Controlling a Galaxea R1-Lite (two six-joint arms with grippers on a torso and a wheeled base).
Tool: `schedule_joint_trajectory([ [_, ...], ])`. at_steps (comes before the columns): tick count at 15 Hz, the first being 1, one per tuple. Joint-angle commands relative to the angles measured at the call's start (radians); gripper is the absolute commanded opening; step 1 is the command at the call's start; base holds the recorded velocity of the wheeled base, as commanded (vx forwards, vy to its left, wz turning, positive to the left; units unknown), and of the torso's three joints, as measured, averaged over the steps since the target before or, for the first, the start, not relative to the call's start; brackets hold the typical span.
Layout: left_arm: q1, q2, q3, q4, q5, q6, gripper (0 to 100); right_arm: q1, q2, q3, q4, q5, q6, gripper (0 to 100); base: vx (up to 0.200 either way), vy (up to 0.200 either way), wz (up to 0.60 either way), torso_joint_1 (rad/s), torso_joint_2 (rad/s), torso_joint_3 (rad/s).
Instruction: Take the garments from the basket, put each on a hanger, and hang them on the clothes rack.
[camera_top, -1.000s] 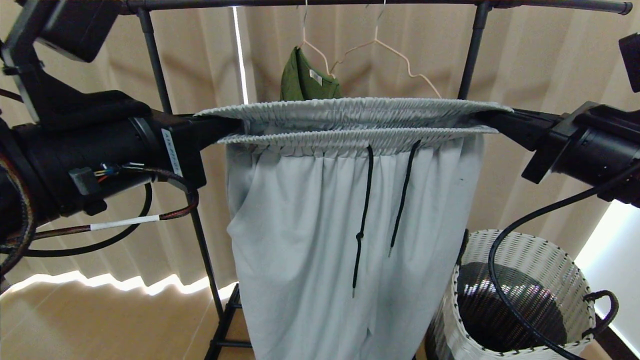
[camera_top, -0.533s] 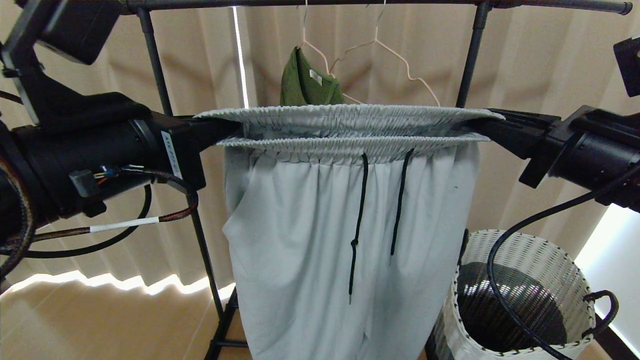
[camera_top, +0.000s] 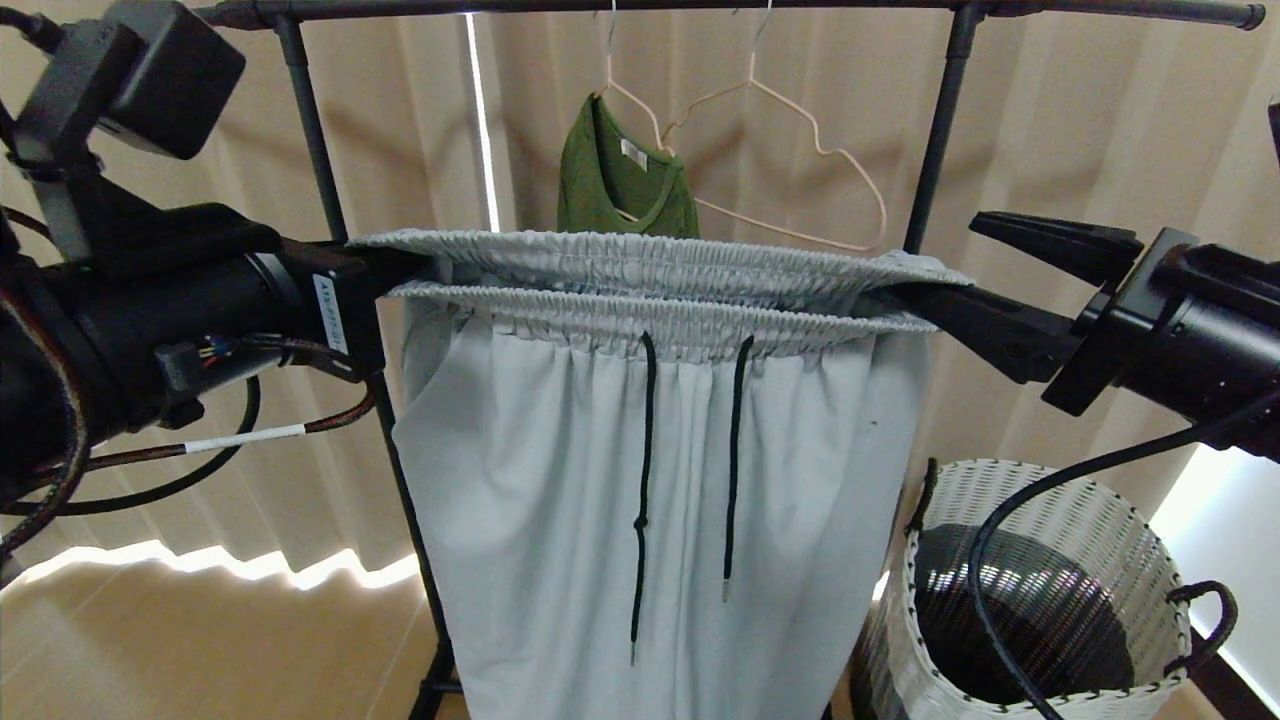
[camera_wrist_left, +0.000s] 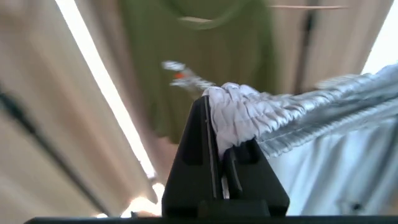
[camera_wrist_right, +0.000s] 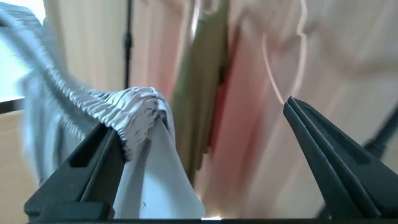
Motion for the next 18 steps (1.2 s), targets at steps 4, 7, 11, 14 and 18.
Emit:
schedule_joint_trajectory([
  [4,0.046,0.007,0.002,0.005,0.06,0.004,0,0.031,-0.006,0.023,-0.007,0.009,-0.001,100,0.0,0.0,0.0,0.0,0.0,0.0],
  [7,0.098,0.005,0.017,0.005,0.071,0.012,0,0.031,-0.009,0.023,-0.007,0.009,0.001,100,0.0,0.0,0.0,0.0,0.0,0.0],
  [11,0.152,0.005,0.02,0.003,0.069,0.012,0,0.033,-0.007,0.023,-0.005,0.009,-0.001,100,0.0,0.0,0.0,0.0,0.0,0.0],
  [14,0.175,-0.004,0.028,0.002,0.069,0.012,0,0.028,-0.007,0.071,-0.005,-0.003,-0.028,100,0.0,0.0,0.0,0.0,0.0,0.0],
  [18,0.269,-0.096,0.109,-0.001,0.054,0.002,0,-0.053,-0.042,0.149,-0.034,-0.074,-0.13,100,0.0,0.0,0.0,0.0,0.0,0.0],
])
